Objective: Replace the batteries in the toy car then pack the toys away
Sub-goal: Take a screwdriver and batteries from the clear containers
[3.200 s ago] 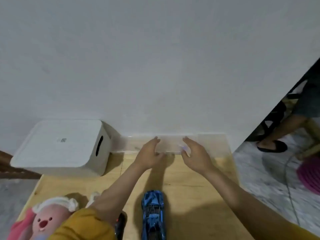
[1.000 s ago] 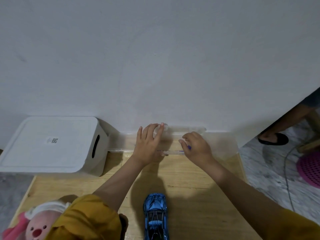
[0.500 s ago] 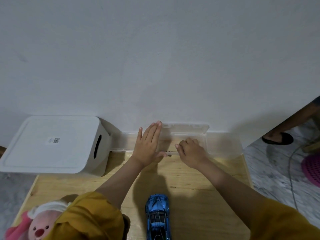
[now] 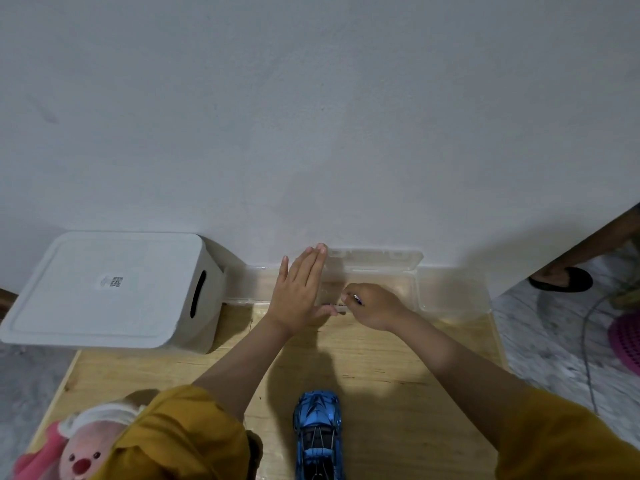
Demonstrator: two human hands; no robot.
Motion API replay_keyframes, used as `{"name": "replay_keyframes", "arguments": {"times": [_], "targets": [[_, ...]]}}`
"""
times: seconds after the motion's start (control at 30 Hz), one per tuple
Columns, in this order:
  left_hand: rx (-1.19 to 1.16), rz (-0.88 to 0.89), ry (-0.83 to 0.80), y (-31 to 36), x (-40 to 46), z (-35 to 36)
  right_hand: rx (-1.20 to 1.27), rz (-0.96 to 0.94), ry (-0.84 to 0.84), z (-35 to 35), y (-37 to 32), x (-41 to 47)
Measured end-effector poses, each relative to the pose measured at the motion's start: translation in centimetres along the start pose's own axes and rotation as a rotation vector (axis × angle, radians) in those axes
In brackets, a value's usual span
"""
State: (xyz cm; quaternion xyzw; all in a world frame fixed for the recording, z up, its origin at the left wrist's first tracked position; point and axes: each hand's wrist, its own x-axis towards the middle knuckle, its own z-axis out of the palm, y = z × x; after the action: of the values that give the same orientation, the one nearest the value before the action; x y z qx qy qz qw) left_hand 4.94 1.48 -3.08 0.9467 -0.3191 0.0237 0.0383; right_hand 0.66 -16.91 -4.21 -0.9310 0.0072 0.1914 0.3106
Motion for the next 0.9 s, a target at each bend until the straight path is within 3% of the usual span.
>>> {"name": "replay_keyframes", "arguments": {"times": [0.2, 0.47, 0.9], "targets": [[-0.009, -0.008, -0.002, -0.1, 0.0, 0.0, 0.038, 0.032, -0.12, -0.2, -0.2, 0.9], [-0.036, -0.001, 0.046, 0.0, 0.1, 0.1, 0.13, 0.047, -0.062, -0.3, -0.9, 0.8], [-0.031, -0.008, 0.011, 0.0, 0.1, 0.0, 0.333, 0.065, -0.115, -0.4, -1.5, 0.8]]}}
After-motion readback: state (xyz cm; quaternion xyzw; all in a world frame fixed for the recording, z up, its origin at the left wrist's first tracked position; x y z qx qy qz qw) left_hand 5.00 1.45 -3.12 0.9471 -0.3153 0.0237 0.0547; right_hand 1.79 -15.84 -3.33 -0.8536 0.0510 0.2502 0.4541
